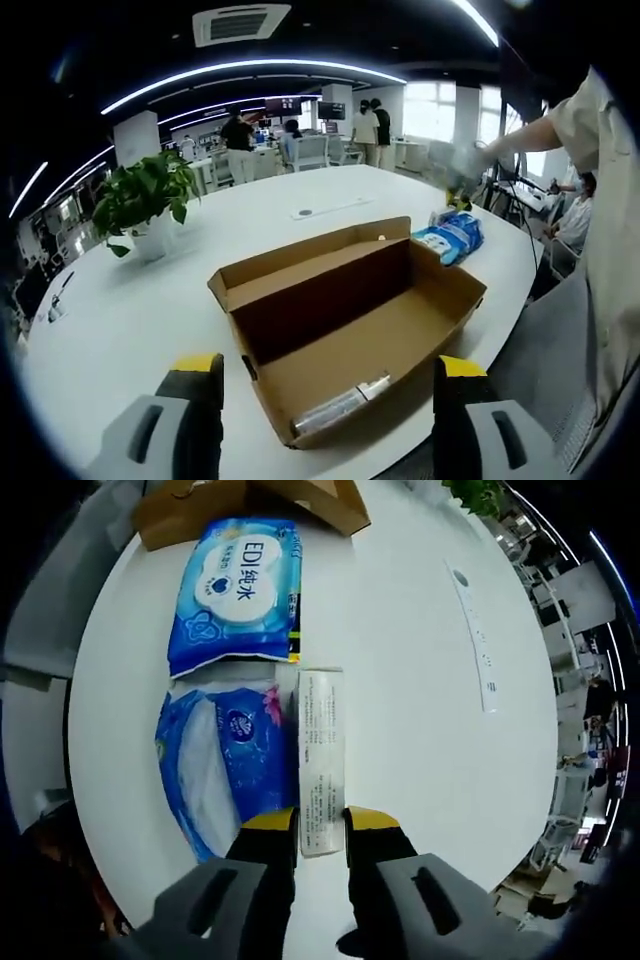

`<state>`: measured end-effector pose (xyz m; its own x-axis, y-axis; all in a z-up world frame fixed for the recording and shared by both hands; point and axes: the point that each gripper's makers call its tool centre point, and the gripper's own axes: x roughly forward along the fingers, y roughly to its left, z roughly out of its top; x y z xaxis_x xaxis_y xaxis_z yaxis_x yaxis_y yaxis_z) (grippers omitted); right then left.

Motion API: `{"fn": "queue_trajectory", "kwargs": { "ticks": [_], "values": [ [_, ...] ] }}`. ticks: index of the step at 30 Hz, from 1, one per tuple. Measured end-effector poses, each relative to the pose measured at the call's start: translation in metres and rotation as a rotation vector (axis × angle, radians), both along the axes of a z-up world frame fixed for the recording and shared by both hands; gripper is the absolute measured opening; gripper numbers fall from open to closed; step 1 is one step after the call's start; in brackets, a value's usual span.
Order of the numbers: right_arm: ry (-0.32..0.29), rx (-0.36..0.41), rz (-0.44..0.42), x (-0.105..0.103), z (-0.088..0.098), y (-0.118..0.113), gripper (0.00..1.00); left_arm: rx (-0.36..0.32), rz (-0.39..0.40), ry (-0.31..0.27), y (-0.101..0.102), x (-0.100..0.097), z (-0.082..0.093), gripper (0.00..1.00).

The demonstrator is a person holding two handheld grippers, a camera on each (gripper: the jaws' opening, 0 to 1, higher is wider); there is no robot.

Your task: Operate the shoe box by opening the lid, removing the specified soft item, and placing it in the target area until the item is outside and the box remains undamaged.

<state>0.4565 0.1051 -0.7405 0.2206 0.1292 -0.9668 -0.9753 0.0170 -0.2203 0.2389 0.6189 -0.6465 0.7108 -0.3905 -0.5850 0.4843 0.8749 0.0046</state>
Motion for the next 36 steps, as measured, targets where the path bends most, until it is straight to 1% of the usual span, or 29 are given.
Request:
{"fn": "queue_trajectory", "kwargs": {
  "ticks": [4, 9, 14, 15, 17, 20, 24, 25, 28, 30, 34, 36],
  "values": [
    [-0.019, 0.004, -0.006, 0.001, 0.001, 0.0, 0.24, 0.007, -0.012, 0.005, 0.0, 0.0, -0.002, 0.88],
    [-0.05, 0.01, -0.017, 0.001, 0.01, 0.0, 0.28, 0.016, -0.036, 0.004, 0.0, 0.004, -0.001, 0.87],
    [-0.084, 0.04, -0.078, 0.005, 0.021, 0.001, 0.33, 0.021, -0.069, 0.023, 0.0, 0.008, -0.002, 0.85],
    [-0.084, 0.063, -0.11, 0.004, 0.023, 0.002, 0.34, 0.024, -0.076, 0.024, 0.001, 0.009, -0.003, 0.85],
    [-0.086, 0.085, -0.136, 0.003, 0.027, 0.003, 0.36, 0.034, -0.095, 0.029, 0.001, 0.011, -0.003, 0.83],
    [-0.095, 0.148, -0.2, 0.0, 0.036, 0.009, 0.42, 0.042, -0.127, 0.055, 0.0, 0.013, -0.006, 0.78],
    [-0.1, 0.229, -0.26, -0.007, 0.046, 0.019, 0.49, 0.072, -0.191, 0.099, -0.001, 0.013, -0.012, 0.76],
    [-0.1, 0.246, -0.271, -0.009, 0.049, 0.021, 0.51, 0.076, -0.201, 0.104, -0.001, 0.013, -0.013, 0.74],
    [-0.089, 0.306, -0.326, -0.018, 0.057, 0.026, 0.57, 0.117, -0.235, 0.112, 0.0, 0.018, -0.014, 0.66],
    [-0.097, 0.33, -0.347, -0.021, 0.061, 0.026, 0.59, 0.122, -0.242, 0.105, 0.0, 0.023, -0.012, 0.65],
    [-0.101, 0.361, -0.381, -0.03, 0.066, 0.026, 0.63, 0.129, -0.276, 0.122, -0.002, 0.027, -0.012, 0.65],
    [-0.107, 0.391, -0.402, -0.037, 0.07, 0.029, 0.66, 0.149, -0.309, 0.136, -0.002, 0.028, -0.015, 0.65]
  ]
}}
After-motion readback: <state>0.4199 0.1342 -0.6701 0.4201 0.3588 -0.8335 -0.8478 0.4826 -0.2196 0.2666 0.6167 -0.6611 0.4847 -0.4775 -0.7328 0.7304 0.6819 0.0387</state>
